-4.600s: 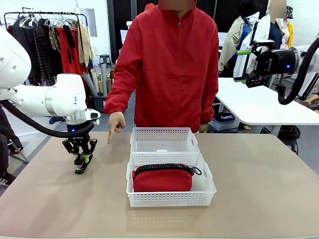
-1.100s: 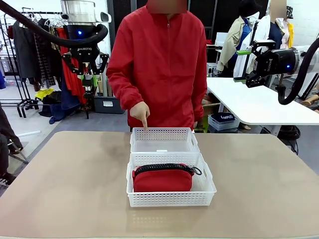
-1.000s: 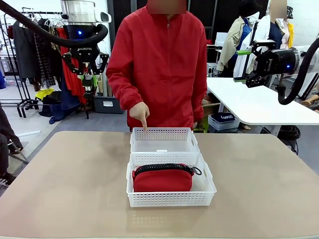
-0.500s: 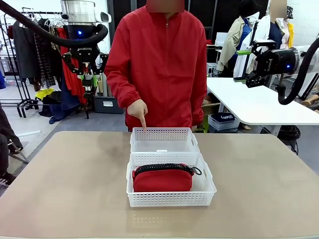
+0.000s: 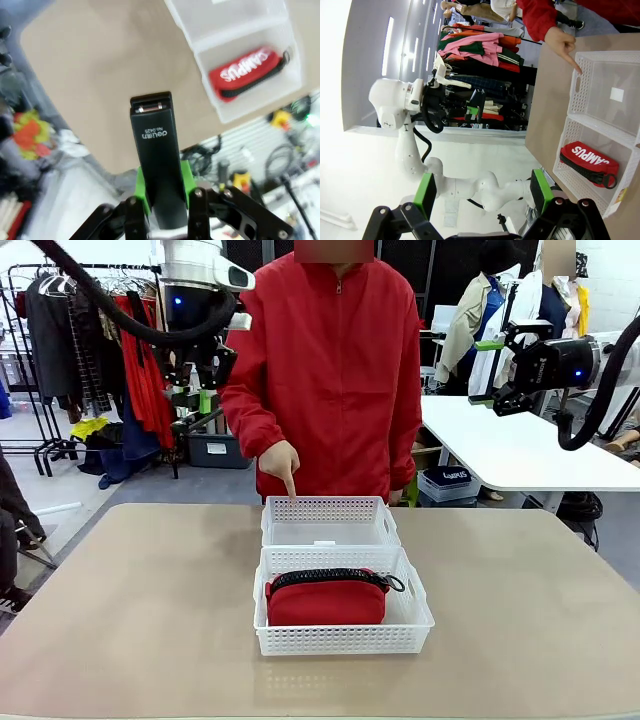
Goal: Distribute items into two baskets.
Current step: Place the picked Stapler into the Organizing basket as instructed by the person.
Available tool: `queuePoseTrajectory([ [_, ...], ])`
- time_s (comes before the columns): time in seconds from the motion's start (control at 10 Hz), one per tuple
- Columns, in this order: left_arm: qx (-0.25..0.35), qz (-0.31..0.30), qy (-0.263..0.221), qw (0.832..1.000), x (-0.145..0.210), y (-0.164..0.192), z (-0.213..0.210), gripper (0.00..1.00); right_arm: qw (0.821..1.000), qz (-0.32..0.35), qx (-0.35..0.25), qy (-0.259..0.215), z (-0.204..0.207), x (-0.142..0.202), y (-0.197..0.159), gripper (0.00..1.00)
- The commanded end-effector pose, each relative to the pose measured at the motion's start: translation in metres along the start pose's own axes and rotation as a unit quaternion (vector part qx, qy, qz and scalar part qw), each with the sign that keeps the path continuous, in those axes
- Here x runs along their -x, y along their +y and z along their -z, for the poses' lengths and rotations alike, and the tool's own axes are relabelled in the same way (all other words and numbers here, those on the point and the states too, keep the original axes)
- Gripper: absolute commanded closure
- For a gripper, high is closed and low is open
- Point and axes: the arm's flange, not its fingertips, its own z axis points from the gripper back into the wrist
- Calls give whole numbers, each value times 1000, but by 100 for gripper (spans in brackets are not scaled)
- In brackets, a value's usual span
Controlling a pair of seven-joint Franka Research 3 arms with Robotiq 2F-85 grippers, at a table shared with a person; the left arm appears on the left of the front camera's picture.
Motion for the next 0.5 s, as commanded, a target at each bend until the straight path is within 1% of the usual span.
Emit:
queuePoseTrajectory([
  [0.0,-43,95,41,994,-32,-1,-24,100,1000,-1,-1,-1,0,2,2,0],
  [0.1,-58,138,18,989,-43,-9,-25,100,1000,-1,-1,-1,0,2,2,0],
  [0.2,-85,232,-37,968,-69,-42,-18,100,1000,-1,-1,-1,0,2,2,0],
  [0.4,-85,238,-40,967,-71,-45,-17,100,1000,-1,-1,-1,0,2,2,0],
])
